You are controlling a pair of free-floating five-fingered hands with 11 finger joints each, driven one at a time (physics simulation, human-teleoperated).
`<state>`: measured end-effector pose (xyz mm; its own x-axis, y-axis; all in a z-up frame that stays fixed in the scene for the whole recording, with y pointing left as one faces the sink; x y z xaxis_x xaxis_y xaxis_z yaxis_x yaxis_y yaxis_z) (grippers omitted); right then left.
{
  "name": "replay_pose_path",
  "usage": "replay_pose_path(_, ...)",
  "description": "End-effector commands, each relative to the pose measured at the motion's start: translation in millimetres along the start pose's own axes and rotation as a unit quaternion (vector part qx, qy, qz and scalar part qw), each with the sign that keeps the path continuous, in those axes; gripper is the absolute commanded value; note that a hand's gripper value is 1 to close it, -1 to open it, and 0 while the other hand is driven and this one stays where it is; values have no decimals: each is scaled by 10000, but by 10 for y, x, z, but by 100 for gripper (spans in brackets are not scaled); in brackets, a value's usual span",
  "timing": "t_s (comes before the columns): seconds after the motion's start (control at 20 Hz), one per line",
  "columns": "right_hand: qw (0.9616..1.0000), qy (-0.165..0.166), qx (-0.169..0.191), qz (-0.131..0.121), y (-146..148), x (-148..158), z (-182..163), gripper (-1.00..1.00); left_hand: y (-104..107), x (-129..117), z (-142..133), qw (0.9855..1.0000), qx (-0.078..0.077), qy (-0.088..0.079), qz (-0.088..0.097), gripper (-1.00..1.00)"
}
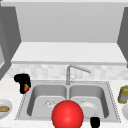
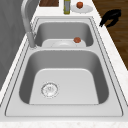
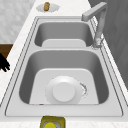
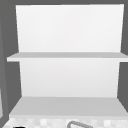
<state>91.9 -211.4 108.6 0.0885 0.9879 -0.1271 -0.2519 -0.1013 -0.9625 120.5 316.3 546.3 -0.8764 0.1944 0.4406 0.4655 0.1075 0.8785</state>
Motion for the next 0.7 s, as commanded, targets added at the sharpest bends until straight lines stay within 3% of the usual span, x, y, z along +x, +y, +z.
replay_pose_path(0.0,10000,0,0,0,0,0,0,0,-127,-79,344,9999,94,-35,60,100)
replay_pose_path(0.3,10000,0,0,0,0,0,0,0,-388,-338,791,9996,251,-131,5,100)
replay_pose_path(0.35,10000,0,0,0,0,0,0,0,-390,-390,654,9998,63,-174,13,100)
replay_pose_path(0.4,10000,0,0,0,0,0,0,0,-417,-442,644,9999,-8,-115,23,100)
replay_pose_path(0.55,10000,0,0,0,0,0,0,0,-499,-580,684,9999,83,-19,79,100)
replay_pose_path(0.65,10000,0,0,0,0,0,0,0,-547,-599,679,10000,19,6,70,100)
